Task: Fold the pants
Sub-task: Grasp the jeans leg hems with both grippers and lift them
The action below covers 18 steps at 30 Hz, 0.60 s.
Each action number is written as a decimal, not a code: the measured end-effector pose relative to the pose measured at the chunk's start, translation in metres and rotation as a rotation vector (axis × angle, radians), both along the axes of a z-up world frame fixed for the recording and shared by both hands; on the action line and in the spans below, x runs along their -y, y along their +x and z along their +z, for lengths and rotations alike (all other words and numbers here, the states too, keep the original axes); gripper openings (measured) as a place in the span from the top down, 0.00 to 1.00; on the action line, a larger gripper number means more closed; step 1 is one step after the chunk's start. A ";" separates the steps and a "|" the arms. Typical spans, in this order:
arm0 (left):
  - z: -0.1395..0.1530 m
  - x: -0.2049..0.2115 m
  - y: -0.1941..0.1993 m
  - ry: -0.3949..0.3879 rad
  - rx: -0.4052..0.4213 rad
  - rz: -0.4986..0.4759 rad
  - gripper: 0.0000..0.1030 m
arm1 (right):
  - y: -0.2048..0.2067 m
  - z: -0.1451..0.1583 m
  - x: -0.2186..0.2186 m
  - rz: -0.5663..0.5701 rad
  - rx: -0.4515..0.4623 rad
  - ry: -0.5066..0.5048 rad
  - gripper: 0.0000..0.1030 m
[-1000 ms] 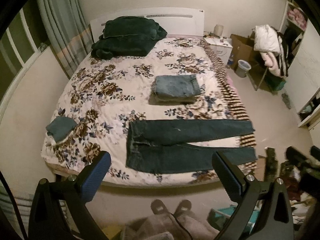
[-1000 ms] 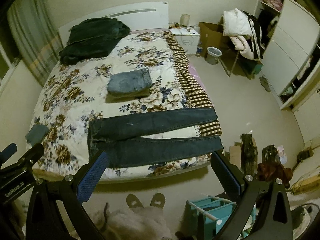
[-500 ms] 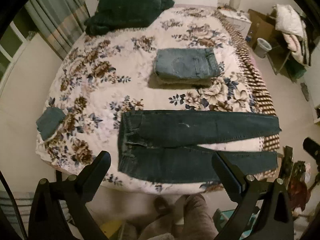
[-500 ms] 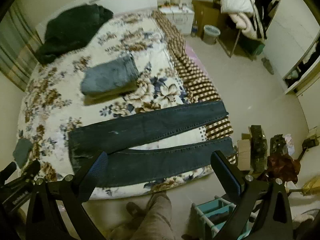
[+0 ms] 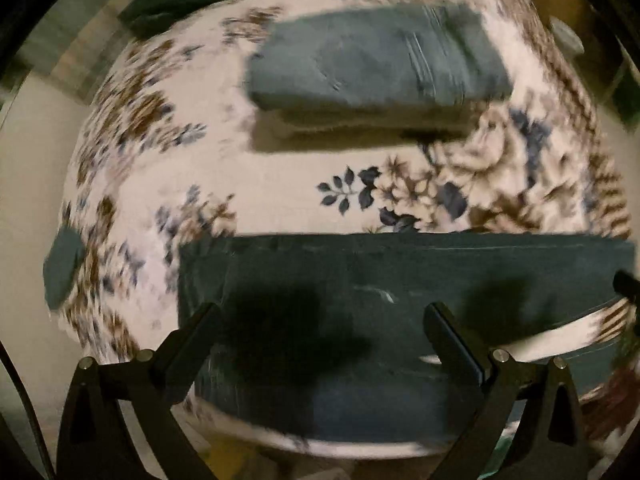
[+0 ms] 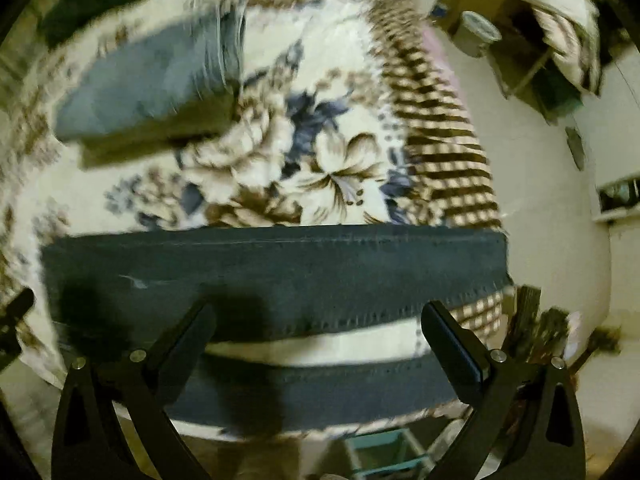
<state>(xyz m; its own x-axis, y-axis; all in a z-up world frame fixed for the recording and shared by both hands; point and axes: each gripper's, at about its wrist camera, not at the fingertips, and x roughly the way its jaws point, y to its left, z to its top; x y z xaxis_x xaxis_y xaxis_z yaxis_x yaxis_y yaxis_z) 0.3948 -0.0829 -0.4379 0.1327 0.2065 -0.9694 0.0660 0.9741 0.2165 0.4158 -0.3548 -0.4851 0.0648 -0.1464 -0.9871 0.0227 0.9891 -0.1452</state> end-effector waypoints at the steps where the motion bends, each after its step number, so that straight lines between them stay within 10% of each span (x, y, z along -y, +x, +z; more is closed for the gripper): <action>1: -0.018 0.004 0.009 0.018 -0.013 -0.040 0.00 | 0.012 -0.027 -0.002 0.040 -0.031 -0.023 0.00; 8: -0.142 0.035 0.045 0.157 -0.130 -0.389 0.00 | 0.027 -0.170 -0.026 0.428 -0.299 -0.273 0.00; 14: -0.184 0.057 0.047 0.205 -0.179 -0.619 0.03 | 0.020 -0.220 -0.015 0.605 -0.424 -0.279 0.02; 16: -0.185 0.056 0.051 0.088 -0.211 -0.618 0.50 | 0.021 -0.223 -0.014 0.613 -0.448 -0.210 0.18; 18: -0.181 0.056 0.050 -0.023 -0.238 -0.610 0.74 | 0.018 -0.221 -0.015 0.603 -0.463 -0.128 0.56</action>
